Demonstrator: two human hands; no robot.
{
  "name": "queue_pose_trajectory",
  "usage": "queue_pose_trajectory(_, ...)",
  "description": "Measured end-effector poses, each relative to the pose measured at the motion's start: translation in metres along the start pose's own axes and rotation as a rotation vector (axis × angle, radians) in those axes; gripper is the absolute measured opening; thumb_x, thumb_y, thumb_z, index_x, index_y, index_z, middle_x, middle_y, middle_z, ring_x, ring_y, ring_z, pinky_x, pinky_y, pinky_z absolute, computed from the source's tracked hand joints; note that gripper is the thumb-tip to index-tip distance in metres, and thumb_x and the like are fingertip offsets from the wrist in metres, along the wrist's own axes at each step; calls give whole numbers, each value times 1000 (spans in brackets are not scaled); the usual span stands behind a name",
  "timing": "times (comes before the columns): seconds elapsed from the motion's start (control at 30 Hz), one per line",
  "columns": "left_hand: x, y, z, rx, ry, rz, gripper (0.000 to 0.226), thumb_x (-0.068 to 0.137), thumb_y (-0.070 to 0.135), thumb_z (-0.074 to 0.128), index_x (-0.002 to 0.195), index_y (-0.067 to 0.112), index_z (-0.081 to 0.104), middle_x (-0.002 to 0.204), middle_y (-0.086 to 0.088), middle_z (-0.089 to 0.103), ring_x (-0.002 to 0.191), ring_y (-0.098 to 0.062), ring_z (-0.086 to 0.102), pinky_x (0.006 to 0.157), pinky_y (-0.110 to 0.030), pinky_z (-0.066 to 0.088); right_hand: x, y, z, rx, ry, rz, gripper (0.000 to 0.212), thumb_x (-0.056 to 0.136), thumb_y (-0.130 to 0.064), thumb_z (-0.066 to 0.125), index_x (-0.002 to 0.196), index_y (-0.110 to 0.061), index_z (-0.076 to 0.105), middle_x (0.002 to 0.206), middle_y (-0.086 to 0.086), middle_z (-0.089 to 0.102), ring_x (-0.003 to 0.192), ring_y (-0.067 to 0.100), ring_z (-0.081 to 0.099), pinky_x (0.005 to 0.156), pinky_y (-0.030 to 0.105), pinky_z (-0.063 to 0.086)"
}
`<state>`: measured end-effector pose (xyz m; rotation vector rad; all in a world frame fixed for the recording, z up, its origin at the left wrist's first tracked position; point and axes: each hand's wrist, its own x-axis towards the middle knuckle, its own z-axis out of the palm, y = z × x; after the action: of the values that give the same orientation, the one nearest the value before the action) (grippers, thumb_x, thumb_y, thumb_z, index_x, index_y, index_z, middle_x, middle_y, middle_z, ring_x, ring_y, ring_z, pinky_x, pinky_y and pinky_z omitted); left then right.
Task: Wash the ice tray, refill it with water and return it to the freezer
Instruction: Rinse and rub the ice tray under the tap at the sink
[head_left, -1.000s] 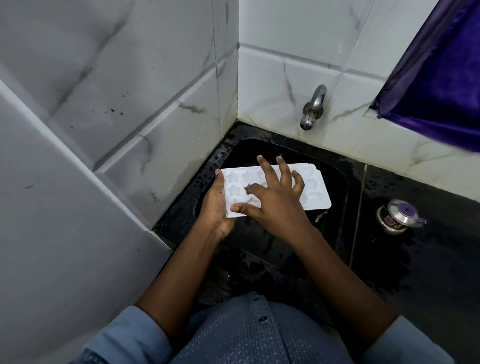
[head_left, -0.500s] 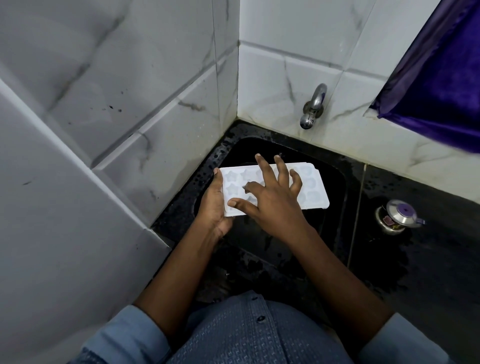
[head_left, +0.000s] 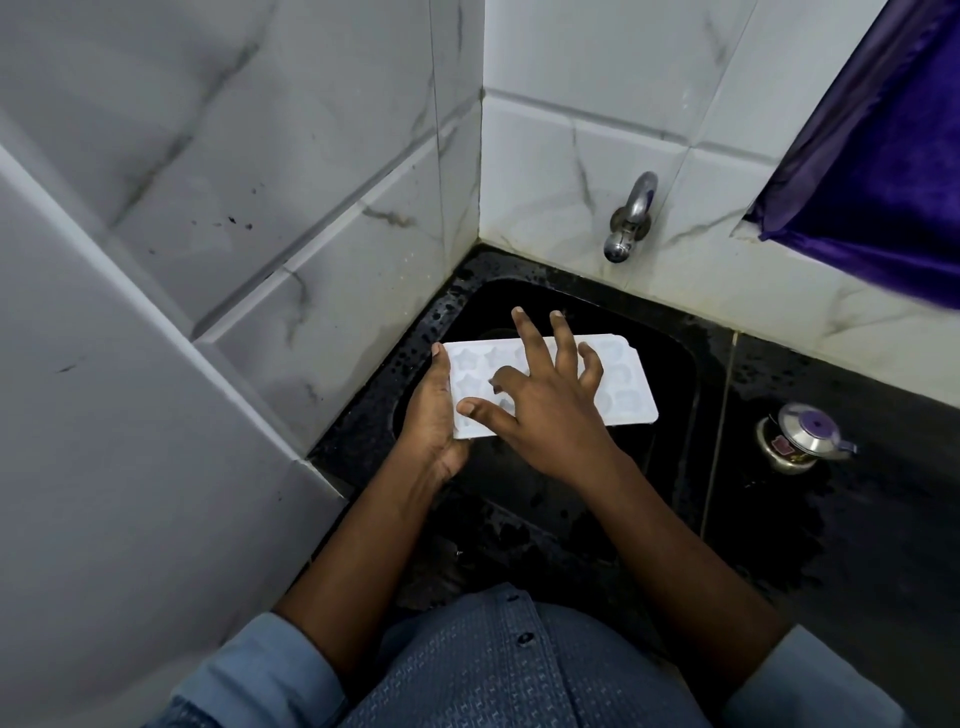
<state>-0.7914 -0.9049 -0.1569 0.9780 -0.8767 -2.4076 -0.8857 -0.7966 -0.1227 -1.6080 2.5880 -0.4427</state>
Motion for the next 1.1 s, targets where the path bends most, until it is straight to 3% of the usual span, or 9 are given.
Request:
queue_pose_trajectory(0.13,4,7,-3,-23,3,18,78,107,69,30,128,5,70,125,-22,75,107,-35,77,91,-48,63,-5,13,2,86,83,-34,78,86,-89,33,130,-33,63,177,-3,-2,161,26,-15,121,58,4)
queue_pose_trajectory(0.23,7,10,-6,-37,14,36,83,106,71,30,141,3,63,132,-23,72,115,-39,74,92,-50,60,-6,24,-1,112,108,30,76,81,-92,37,123,-33,59,177,-2,1,161,27,-13,120,58,5)
queue_pose_trajectory(0.53,6,5,-6,5,1,27,82,104,73,31,131,5,69,132,-25,72,114,-40,74,98,-52,59,-2,31,-7,50,-3,71,83,76,-96,28,124,-42,69,177,-4,-6,159,26,-21,121,59,-4)
queue_pose_trajectory(0.67,7,3,-5,3,-13,17,85,104,74,32,141,4,63,137,-25,69,126,-43,68,111,-58,50,-3,29,-7,41,-16,82,83,76,-96,25,119,-40,68,177,-3,-5,160,28,-21,122,62,-3)
queue_pose_trajectory(1.1,5,2,-5,-13,-5,12,82,104,73,33,136,5,66,134,-25,71,120,-42,71,103,-56,55,-4,29,-7,42,-13,91,84,78,-96,25,119,-39,71,177,-3,-1,160,27,-19,122,61,-3)
